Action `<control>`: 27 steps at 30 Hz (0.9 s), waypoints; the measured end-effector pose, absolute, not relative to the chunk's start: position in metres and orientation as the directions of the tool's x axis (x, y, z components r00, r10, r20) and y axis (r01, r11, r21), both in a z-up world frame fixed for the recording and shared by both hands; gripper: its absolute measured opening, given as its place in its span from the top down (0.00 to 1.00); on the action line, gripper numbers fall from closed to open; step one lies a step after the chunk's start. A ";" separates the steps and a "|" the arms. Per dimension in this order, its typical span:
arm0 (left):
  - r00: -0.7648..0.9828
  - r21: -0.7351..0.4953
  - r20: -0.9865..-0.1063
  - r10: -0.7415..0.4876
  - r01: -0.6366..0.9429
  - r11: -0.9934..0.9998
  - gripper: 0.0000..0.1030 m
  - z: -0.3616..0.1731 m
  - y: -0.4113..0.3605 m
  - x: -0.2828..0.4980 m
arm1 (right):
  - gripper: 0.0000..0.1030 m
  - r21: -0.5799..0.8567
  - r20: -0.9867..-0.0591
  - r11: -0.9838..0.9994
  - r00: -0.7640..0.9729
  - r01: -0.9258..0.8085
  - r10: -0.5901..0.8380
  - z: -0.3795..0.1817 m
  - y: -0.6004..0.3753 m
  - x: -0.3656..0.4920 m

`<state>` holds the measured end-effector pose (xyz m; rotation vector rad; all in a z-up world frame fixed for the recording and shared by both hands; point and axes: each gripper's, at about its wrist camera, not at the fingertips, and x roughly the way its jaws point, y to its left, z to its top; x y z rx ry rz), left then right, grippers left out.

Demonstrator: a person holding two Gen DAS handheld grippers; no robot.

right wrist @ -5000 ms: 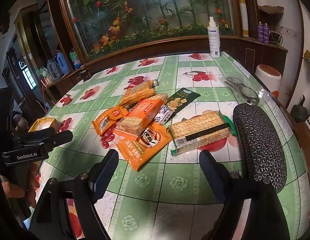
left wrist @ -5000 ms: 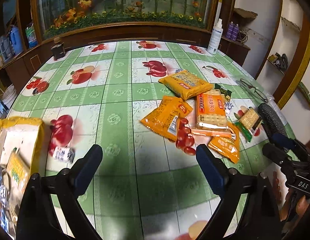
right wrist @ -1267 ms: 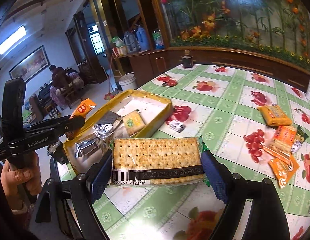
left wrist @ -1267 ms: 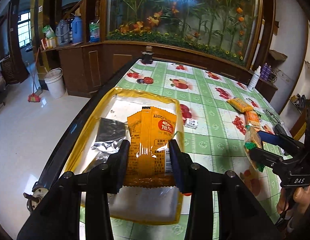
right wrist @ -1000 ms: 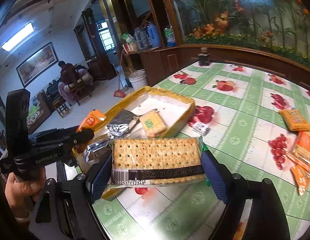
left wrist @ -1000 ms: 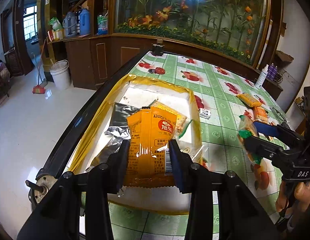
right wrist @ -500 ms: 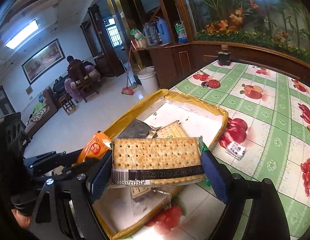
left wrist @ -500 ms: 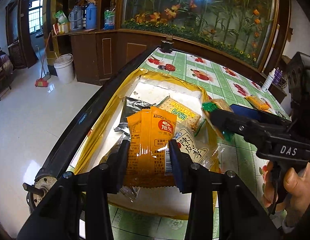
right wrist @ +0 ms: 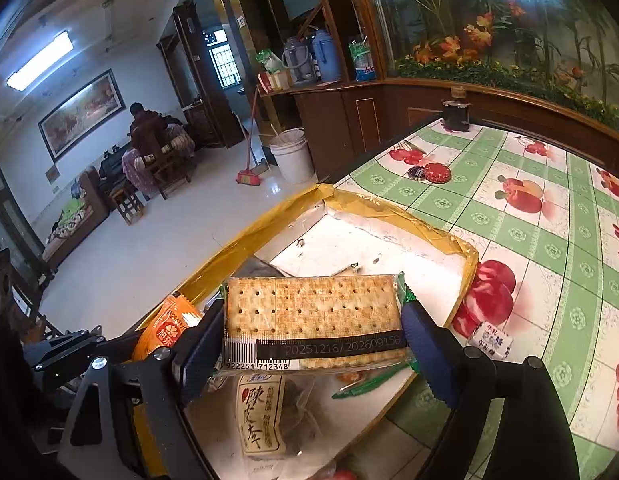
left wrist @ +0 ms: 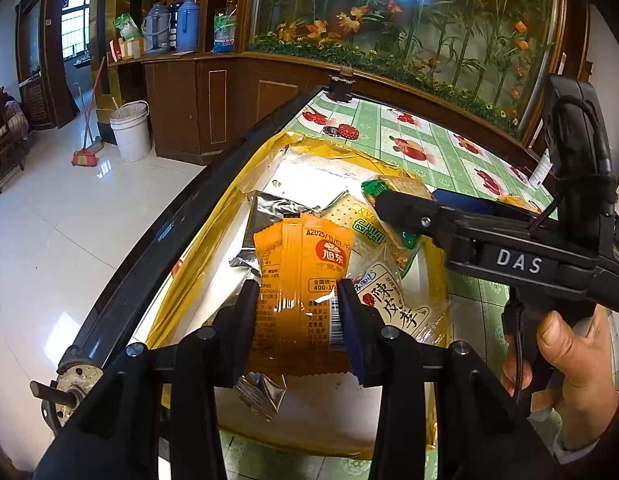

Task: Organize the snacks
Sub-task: 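Lower both held snacks into the tray and open both tools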

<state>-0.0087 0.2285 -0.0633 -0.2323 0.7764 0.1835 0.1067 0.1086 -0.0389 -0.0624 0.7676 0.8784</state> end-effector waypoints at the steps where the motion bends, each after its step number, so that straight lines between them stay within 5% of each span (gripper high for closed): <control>1: 0.697 -0.139 -0.713 0.076 -0.246 0.959 0.64 -0.064 0.228 -0.007 | 0.16 0.250 -0.632 0.655 0.393 -0.713 0.668 -0.040 0.110 0.108; 13: 0.670 -0.157 -0.740 0.060 -0.259 0.953 0.62 -0.073 0.227 0.007 | 0.13 0.230 -0.665 0.667 0.386 -0.709 0.640 -0.049 0.120 0.119; 15: 0.673 -0.159 -0.736 0.069 -0.272 0.949 0.56 -0.072 0.228 0.006 | 0.12 0.233 -0.672 0.672 0.382 -0.703 0.634 -0.050 0.121 0.122; 18: 0.667 -0.135 -0.737 0.107 -0.301 0.944 0.32 -0.070 0.229 0.005 | 0.14 0.250 -0.671 0.673 0.377 -0.696 0.639 -0.052 0.118 0.123; 27: 0.653 -0.097 -0.736 0.179 -0.363 0.927 0.26 -0.064 0.231 0.000 | 0.13 0.266 -0.629 0.688 0.420 -0.675 0.655 -0.032 0.092 0.118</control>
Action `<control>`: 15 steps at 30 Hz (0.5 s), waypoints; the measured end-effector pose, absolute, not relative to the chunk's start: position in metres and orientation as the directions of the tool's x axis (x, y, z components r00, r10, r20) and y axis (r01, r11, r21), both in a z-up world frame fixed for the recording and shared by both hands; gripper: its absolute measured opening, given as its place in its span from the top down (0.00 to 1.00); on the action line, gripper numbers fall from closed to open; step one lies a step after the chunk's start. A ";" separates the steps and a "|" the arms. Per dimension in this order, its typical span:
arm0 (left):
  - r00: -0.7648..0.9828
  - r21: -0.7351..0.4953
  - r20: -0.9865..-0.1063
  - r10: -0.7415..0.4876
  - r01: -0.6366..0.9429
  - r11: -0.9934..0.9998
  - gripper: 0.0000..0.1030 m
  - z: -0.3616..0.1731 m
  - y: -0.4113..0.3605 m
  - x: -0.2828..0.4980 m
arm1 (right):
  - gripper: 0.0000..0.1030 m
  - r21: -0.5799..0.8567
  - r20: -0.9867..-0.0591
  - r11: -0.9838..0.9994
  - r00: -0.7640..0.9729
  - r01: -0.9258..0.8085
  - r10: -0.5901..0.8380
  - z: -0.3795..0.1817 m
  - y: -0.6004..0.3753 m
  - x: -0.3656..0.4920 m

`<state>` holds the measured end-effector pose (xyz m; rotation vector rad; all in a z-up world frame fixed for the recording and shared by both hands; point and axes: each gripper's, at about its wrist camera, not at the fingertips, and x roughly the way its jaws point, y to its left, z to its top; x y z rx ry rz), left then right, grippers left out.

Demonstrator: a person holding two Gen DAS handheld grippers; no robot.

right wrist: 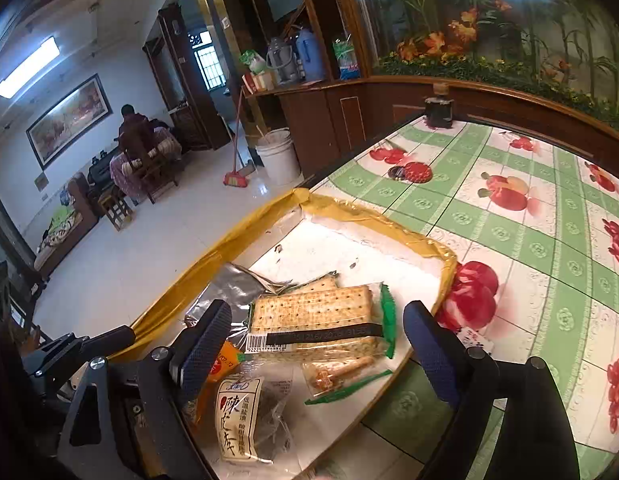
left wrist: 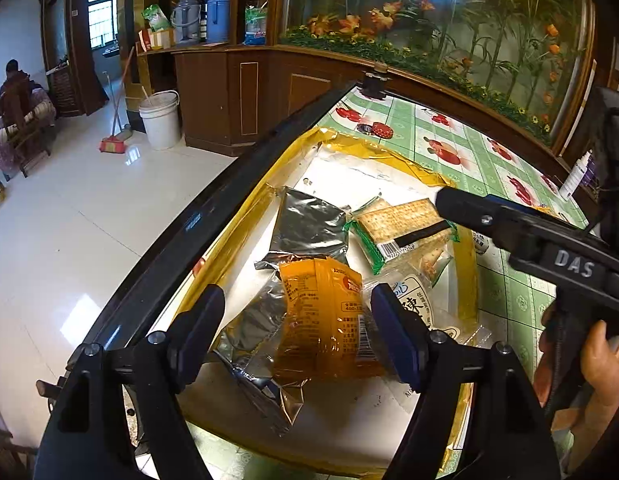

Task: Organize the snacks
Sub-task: 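Lower both held snacks into the tray and open both tools, then move both tools back to the snack pile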

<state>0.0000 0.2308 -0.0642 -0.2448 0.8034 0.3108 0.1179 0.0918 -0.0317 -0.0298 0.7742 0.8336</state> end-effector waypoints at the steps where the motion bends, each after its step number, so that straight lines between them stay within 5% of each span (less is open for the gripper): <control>1: 0.655 -0.096 -0.734 0.180 -0.362 0.927 0.24 -0.063 0.230 -0.001 | 0.13 0.265 -0.624 0.689 0.425 -0.674 0.655 -0.029 0.088 0.116; 15: 0.712 -0.060 -0.682 0.168 -0.284 0.957 0.20 -0.037 0.186 0.005 | 0.13 0.087 -0.629 0.818 0.605 -0.569 0.488 -0.012 0.008 0.090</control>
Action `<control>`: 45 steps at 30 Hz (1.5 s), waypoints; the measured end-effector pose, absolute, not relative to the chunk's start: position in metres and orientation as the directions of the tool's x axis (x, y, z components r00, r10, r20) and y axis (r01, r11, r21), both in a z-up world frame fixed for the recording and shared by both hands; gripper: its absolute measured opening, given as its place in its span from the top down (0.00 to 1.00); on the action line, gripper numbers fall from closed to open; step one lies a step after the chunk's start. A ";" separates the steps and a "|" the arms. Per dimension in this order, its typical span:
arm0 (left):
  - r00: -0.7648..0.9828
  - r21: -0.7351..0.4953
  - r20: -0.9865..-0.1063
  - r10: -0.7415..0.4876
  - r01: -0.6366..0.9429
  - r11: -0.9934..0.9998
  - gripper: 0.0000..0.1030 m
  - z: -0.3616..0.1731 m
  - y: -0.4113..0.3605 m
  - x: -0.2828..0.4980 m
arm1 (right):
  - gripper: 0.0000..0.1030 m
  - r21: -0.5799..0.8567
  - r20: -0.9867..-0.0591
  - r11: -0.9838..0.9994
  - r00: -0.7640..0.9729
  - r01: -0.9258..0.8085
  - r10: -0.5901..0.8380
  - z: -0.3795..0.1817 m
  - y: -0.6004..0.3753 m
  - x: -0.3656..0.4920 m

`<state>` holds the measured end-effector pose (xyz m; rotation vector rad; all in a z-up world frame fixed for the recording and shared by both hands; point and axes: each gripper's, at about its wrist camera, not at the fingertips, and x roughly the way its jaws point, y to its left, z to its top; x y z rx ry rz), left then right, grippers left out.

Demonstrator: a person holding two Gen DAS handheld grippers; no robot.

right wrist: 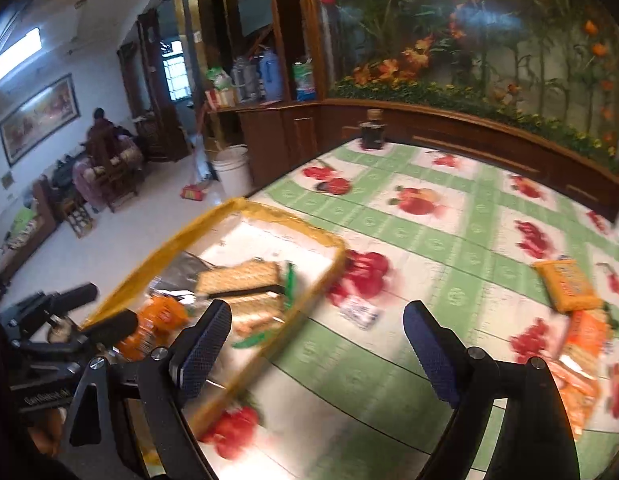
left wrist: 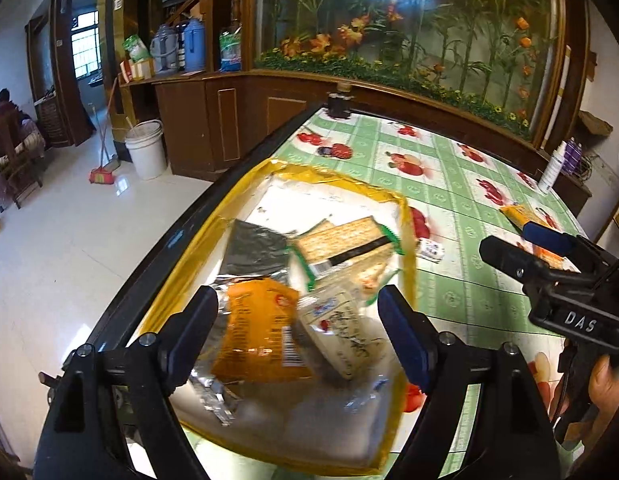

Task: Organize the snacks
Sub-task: 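Move both tools back to the snack pile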

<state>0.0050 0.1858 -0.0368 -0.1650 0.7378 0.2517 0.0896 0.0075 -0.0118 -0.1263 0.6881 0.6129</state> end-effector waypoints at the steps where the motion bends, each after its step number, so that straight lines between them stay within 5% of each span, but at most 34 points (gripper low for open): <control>1: 0.714 -0.057 -0.681 0.163 -0.274 0.960 0.20 -0.036 0.180 0.007 | 0.13 0.071 -0.630 0.829 0.620 -0.554 0.468 -0.012 0.000 0.089; 10: 0.725 -0.034 -0.679 0.111 -0.182 0.983 0.20 -0.031 0.128 0.027 | 0.12 -0.009 -0.615 0.897 0.709 -0.443 0.344 -0.014 -0.062 0.080; 31: 0.670 -0.009 -0.736 -0.094 0.130 0.992 0.20 -0.048 -0.008 0.119 | 0.11 0.102 -0.691 0.970 0.685 -0.221 0.229 -0.065 -0.224 0.111; 45: 0.595 -0.122 -0.781 -0.191 0.154 0.980 0.20 -0.059 -0.052 0.209 | 0.11 0.168 -0.721 0.969 0.648 -0.181 0.245 -0.085 -0.239 0.154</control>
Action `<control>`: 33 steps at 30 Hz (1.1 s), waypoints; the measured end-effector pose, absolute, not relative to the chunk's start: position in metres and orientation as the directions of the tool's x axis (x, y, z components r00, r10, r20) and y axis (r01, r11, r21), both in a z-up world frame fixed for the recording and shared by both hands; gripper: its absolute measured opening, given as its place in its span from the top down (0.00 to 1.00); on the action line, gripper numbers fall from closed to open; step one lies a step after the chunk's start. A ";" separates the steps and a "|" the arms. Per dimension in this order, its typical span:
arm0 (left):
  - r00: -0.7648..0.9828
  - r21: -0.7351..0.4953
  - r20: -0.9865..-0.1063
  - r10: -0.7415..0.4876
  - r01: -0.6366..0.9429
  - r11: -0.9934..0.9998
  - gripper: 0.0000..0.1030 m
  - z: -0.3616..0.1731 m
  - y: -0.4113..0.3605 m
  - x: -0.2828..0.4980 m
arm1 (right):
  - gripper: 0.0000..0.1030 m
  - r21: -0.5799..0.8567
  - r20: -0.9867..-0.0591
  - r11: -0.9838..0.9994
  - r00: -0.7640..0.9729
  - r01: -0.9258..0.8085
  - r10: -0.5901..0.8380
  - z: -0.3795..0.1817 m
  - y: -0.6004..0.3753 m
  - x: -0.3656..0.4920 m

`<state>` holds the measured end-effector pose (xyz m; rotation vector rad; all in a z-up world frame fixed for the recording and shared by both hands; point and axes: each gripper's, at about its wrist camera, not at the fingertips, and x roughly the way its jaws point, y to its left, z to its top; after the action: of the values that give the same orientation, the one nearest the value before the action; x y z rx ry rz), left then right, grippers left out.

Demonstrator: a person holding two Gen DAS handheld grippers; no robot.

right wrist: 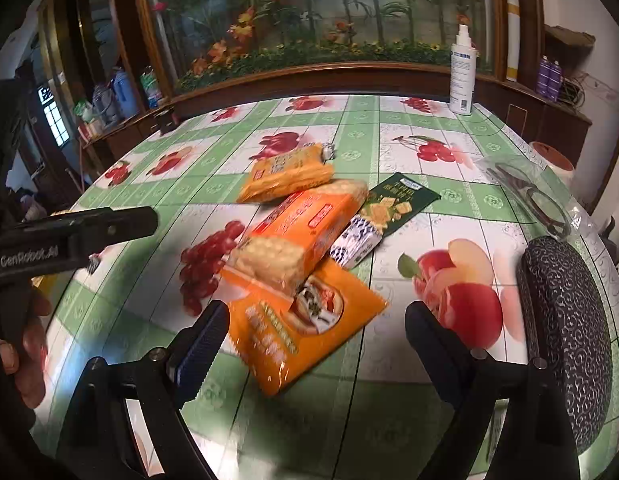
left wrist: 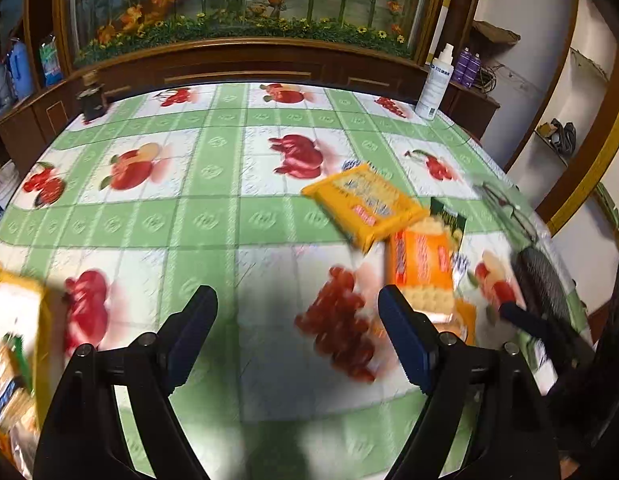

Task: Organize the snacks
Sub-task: 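Move both tools back to the snack pile, then grasp the yellow cheese-biscuit bag with the left tool while the right tool grasps the orange chicken cracker pack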

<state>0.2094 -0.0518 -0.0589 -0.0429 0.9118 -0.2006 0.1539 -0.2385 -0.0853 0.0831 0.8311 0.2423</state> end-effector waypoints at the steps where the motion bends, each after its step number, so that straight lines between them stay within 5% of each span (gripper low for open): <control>1: 0.584 -0.122 -0.789 -0.191 0.156 0.980 0.20 -0.059 -0.059 0.221 | 0.11 0.172 -0.719 0.969 0.650 -0.176 0.246 -0.085 -0.237 0.156; 16: 0.485 -0.081 -0.860 -0.158 0.177 0.981 0.20 -0.086 -0.132 0.322 | 0.11 0.201 -0.723 0.971 0.648 -0.133 0.238 -0.087 -0.245 0.177; 33: 0.491 0.018 -0.869 -0.065 0.161 0.987 0.19 -0.106 -0.054 0.287 | 0.11 0.174 -0.767 0.979 0.608 -0.106 0.202 -0.095 -0.202 0.219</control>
<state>0.2872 -0.0536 -0.1063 0.1012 1.0488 -0.1374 0.2190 -0.2022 -0.0946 0.1144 0.8997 0.1785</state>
